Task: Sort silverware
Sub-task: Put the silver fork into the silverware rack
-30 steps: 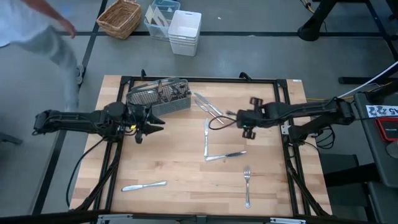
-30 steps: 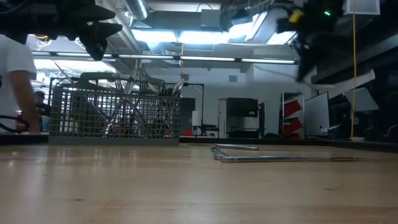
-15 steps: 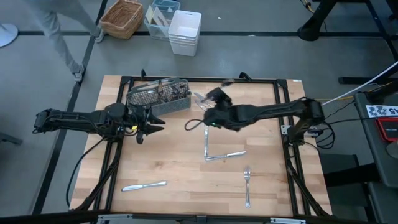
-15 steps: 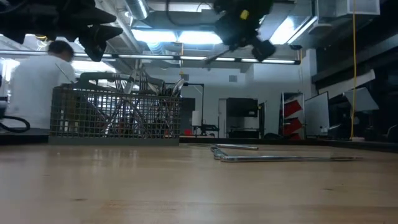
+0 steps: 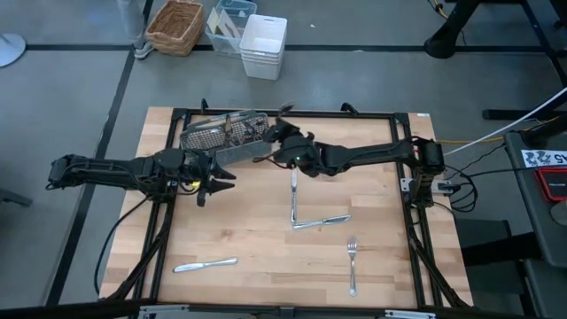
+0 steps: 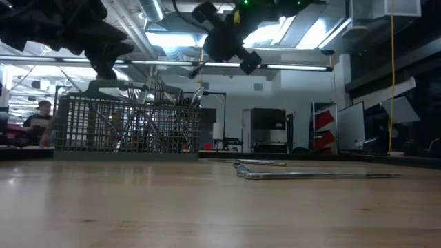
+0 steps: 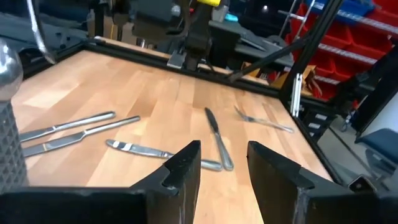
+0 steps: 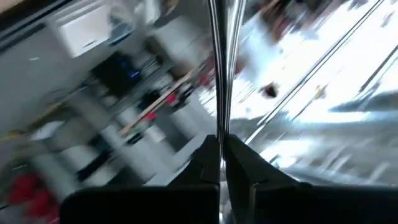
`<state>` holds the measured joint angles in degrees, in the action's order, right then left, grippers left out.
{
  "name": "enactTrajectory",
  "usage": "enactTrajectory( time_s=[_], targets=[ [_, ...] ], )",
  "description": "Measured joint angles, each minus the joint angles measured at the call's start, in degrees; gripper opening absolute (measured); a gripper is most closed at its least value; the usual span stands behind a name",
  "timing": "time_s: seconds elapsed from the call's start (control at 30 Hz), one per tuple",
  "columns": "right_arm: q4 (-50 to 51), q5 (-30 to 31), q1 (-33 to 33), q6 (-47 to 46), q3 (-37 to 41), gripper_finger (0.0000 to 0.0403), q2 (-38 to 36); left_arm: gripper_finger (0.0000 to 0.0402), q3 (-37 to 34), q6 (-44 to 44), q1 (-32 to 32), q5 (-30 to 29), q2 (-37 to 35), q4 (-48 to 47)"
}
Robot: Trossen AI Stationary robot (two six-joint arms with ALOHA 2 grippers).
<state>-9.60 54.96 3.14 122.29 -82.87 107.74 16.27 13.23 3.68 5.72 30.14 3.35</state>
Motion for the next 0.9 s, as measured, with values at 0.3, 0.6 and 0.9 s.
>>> enactTrajectory(
  time_s=[0.3,0.6,0.9],
  targets=[
    [-7.2,-11.0,2.5,11.7,0.0,0.0007,0.0,0.0125,0.0,-3.3,0.0,-0.2,0.0,0.1],
    [-9.6,-18.1,5.9,22.5,0.0,0.0007,1.2,0.0125,0.0,-4.7,0.0,-0.5,0.0,0.0],
    [-23.5,-25.6,8.2,34.5,0.0,0.0007,6.8,0.0125,0.0,-6.7,0.0,-0.5,0.0,0.0]
  ],
)
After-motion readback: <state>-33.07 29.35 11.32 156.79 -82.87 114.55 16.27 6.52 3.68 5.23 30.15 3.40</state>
